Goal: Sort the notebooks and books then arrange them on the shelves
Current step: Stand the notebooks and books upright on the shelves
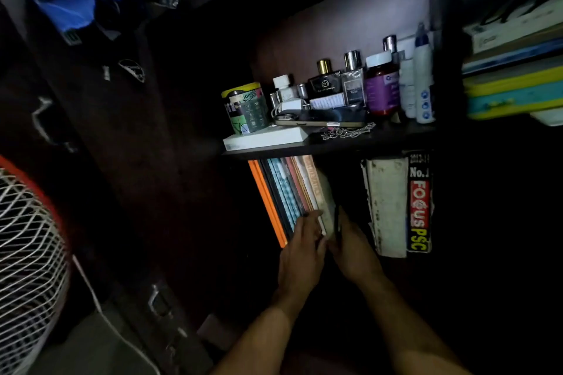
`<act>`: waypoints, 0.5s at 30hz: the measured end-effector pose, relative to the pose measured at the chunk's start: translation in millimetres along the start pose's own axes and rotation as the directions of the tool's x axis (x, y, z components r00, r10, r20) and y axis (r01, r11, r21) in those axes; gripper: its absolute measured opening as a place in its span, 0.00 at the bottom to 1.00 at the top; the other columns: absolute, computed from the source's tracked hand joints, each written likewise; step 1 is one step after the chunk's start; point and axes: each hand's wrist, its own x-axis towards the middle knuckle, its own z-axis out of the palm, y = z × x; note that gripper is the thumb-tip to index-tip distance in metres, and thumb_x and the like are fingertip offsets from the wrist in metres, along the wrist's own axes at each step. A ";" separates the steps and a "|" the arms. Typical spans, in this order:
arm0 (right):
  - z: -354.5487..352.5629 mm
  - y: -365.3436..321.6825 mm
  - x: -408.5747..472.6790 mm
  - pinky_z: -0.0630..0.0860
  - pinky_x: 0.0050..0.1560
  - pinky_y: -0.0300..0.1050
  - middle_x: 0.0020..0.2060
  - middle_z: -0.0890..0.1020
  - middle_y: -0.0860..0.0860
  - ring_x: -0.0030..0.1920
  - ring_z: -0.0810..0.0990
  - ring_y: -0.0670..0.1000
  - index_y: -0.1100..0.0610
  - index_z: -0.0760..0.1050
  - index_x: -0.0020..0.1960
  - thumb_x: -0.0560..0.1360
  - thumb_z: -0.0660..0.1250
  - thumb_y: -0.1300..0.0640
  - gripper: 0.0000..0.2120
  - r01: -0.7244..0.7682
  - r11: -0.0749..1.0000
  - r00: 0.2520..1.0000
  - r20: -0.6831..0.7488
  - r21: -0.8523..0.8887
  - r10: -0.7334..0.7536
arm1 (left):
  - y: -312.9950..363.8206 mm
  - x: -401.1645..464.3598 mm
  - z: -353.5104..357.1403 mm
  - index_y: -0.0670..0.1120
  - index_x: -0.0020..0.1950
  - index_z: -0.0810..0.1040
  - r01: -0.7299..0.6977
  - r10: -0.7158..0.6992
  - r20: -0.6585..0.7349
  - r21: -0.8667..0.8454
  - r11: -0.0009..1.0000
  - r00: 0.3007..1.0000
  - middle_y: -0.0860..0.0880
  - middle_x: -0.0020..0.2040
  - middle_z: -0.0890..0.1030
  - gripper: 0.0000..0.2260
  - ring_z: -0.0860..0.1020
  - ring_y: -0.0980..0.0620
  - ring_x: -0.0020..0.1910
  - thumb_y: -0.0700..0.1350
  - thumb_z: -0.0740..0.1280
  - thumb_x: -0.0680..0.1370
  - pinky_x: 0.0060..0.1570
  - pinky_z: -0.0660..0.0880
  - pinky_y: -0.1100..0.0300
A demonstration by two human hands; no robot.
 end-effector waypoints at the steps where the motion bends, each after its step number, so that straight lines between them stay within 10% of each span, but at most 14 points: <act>1: -2.6 -6.0 -6.3 0.70 0.69 0.50 0.73 0.71 0.54 0.71 0.72 0.56 0.51 0.54 0.81 0.79 0.65 0.52 0.35 0.004 1.000 1.000 -0.023 0.030 -0.003 | 2.0 -0.1 -1.6 0.62 0.71 0.63 0.002 -0.002 0.017 -0.007 1.000 1.000 0.57 0.64 0.72 0.22 0.79 0.56 0.55 0.46 0.66 0.81 0.49 0.79 0.53; 9: -60.7 -34.4 -117.2 0.72 0.65 0.38 0.71 0.72 0.50 0.69 0.73 0.49 0.54 0.64 0.77 0.76 0.72 0.62 0.32 -0.160 0.962 0.986 0.084 0.220 0.144 | 45.1 -50.9 -14.3 0.53 0.81 0.58 0.176 -0.139 0.235 -0.143 0.974 0.962 0.50 0.79 0.63 0.29 0.68 0.50 0.74 0.41 0.63 0.81 0.71 0.68 0.56; 15: -155.0 -82.4 -191.2 0.75 0.61 0.34 0.57 0.81 0.45 0.55 0.79 0.31 0.56 0.72 0.69 0.78 0.70 0.64 0.21 -0.164 0.968 0.978 -0.094 0.192 0.184 | 156.4 -98.2 -37.6 0.52 0.70 0.72 0.293 -0.064 0.422 -0.506 0.811 0.904 0.50 0.61 0.82 0.21 0.82 0.50 0.57 0.37 0.65 0.79 0.61 0.76 0.57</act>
